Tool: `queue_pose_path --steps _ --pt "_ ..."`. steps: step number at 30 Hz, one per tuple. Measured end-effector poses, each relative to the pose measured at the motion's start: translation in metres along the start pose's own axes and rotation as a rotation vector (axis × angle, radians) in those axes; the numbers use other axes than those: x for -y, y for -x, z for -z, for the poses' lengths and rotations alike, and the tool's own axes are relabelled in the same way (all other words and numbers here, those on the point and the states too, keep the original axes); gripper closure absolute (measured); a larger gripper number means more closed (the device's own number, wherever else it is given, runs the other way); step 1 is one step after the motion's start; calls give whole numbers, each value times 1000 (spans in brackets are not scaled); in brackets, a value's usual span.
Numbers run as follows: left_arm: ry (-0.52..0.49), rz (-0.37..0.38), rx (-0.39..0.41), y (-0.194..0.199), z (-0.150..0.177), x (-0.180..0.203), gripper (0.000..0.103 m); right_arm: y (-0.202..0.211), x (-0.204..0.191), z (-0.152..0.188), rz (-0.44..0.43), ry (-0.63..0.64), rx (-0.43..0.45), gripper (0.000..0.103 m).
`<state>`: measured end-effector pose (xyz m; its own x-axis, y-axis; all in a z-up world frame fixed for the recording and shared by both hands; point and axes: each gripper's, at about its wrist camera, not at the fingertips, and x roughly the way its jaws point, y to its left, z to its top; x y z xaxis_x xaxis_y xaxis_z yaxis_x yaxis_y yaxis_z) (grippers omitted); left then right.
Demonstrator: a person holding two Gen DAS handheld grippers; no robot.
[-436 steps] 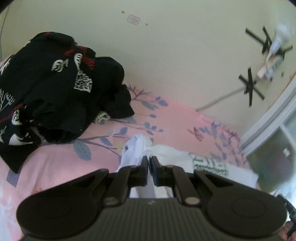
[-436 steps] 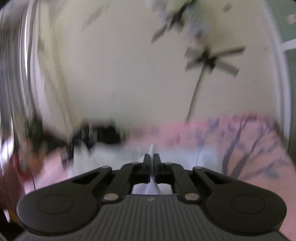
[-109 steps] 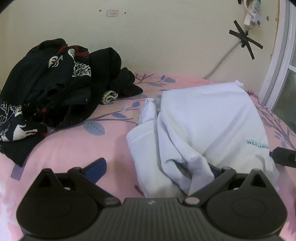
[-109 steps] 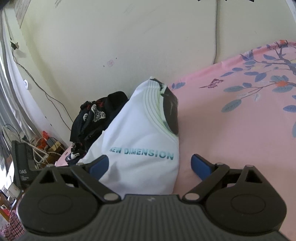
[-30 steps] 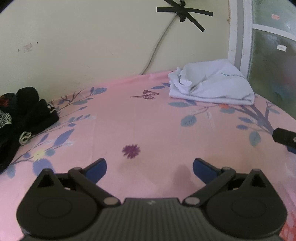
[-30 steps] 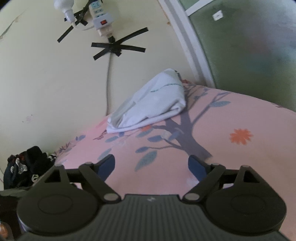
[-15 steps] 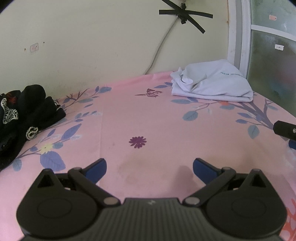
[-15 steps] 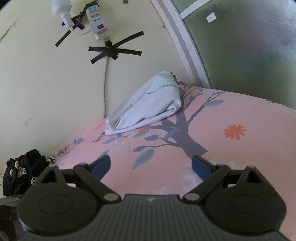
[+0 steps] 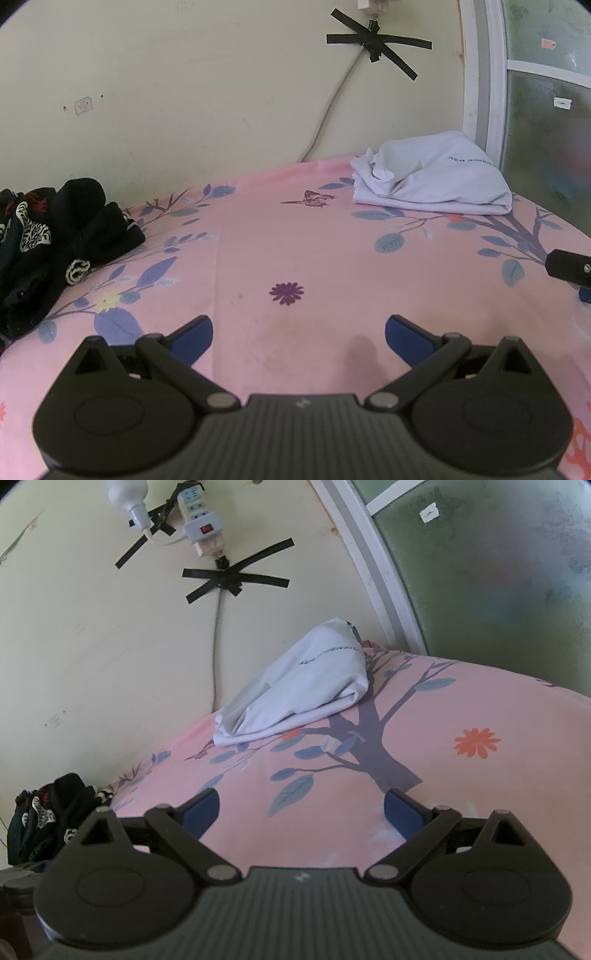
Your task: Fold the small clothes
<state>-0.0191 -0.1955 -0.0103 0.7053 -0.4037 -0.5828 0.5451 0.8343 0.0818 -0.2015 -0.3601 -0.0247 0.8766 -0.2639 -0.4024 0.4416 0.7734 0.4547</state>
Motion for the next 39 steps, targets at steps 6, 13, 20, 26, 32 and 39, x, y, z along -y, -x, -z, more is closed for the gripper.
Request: queue_pose_path --steps 6,13,20,26,32,39 --pt "-15 3 5 1 1 2 0 1 0 0 2 -1 1 12" --pt "-34 5 12 2 2 5 0 1 0 0 1 -1 1 11" --pt "-49 1 18 4 3 8 0 1 -1 1 3 -2 2 11" --pt "-55 -1 23 5 3 8 0 1 -2 0 1 -1 2 11" --pt "-58 -3 27 5 3 9 0 1 -1 1 2 -2 2 11" --pt "-67 12 43 8 4 9 0 1 -2 0 1 -1 2 11"
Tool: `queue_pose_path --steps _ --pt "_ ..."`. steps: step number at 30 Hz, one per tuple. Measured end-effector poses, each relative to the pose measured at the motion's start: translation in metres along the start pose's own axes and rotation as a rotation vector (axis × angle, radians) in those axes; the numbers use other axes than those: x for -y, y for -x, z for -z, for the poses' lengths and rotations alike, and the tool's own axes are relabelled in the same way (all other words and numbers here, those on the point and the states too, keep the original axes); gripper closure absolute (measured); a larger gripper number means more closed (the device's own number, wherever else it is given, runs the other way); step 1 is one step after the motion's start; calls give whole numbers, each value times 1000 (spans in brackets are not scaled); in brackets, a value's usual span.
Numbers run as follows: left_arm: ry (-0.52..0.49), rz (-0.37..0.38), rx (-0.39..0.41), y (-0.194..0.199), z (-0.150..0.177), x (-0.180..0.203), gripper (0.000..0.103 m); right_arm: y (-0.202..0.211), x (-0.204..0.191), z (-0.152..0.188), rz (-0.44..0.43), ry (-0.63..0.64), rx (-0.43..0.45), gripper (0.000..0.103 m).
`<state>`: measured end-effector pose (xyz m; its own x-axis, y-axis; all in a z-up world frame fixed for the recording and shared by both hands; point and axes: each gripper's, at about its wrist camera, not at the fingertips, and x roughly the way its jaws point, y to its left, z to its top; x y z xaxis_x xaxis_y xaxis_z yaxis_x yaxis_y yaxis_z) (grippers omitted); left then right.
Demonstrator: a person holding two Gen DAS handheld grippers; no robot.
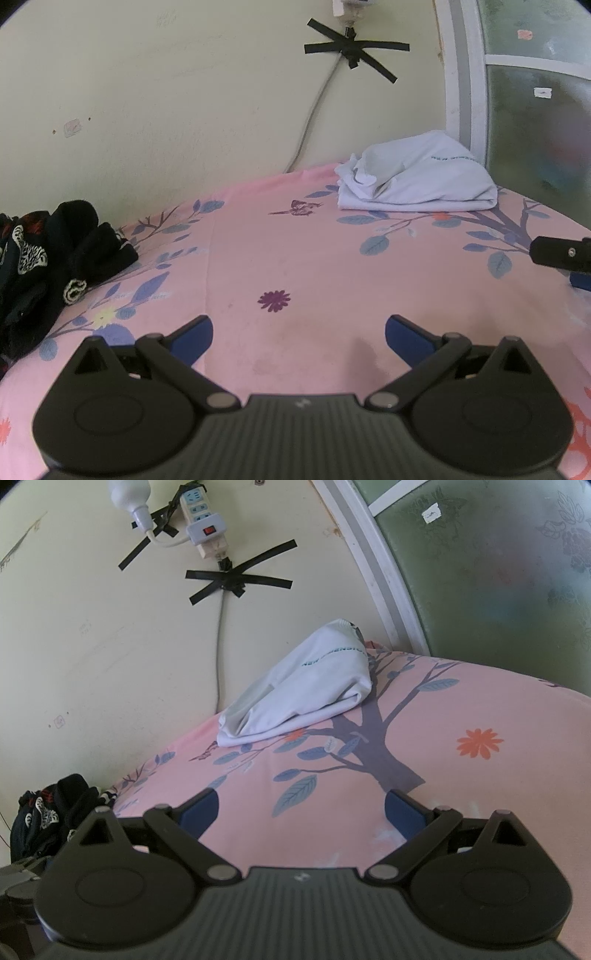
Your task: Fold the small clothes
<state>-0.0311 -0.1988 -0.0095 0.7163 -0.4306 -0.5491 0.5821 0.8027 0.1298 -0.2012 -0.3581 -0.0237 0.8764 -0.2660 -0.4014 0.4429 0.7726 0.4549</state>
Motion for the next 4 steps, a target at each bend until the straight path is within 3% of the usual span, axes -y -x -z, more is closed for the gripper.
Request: queue_pose_path --steps 4 --pt "-12 0 2 0 0 2 0 0 -1 0 -1 0 -1 11"
